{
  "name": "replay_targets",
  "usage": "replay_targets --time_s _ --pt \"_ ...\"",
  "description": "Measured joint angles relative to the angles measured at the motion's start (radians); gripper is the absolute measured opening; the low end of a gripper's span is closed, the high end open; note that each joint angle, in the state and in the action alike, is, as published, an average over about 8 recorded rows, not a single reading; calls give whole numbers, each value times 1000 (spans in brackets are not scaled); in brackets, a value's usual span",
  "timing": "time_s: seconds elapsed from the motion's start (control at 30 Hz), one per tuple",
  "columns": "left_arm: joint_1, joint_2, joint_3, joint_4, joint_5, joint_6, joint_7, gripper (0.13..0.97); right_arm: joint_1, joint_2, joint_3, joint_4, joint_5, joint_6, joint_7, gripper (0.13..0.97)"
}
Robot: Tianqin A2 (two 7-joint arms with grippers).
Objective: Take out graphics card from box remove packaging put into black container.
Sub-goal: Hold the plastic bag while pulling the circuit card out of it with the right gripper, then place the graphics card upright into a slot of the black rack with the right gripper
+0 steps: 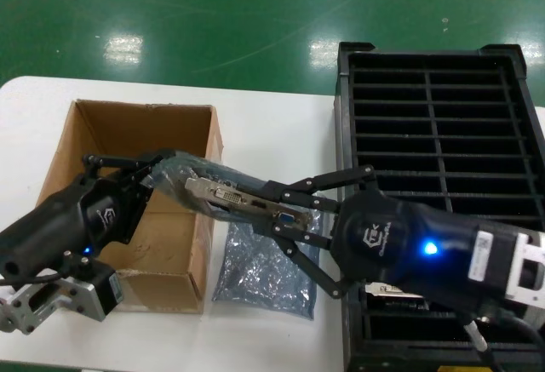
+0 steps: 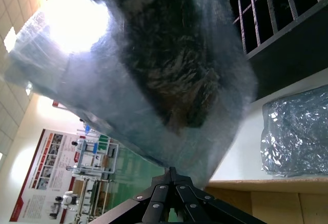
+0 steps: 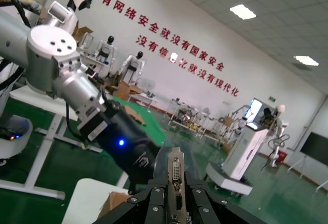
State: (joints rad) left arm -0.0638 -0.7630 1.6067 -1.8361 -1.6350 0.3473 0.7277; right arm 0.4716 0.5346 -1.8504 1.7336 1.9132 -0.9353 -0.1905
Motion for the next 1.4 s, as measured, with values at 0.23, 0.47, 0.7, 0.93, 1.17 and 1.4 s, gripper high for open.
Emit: replay_targets --time_s 0.23,0.47,0.7,0.93,1.17,1.4 --pt "0 0 0 0 0 0 0 139 -61 55 69 96 54 14 35 186" --pt "0 0 0 0 0 0 0 139 -150 141 153 189 120 19 113 186" --pt "0 0 0 0 0 0 0 139 -261 222 280 264 184 26 168 186" --pt "0 0 0 0 0 0 0 139 -380 275 458 315 269 -11 189 186" --pt "0 0 0 0 0 0 0 139 -469 325 630 324 330 -78 222 186" --pt "0 0 0 0 0 0 0 139 -530 379 756 283 345 -153 246 186"
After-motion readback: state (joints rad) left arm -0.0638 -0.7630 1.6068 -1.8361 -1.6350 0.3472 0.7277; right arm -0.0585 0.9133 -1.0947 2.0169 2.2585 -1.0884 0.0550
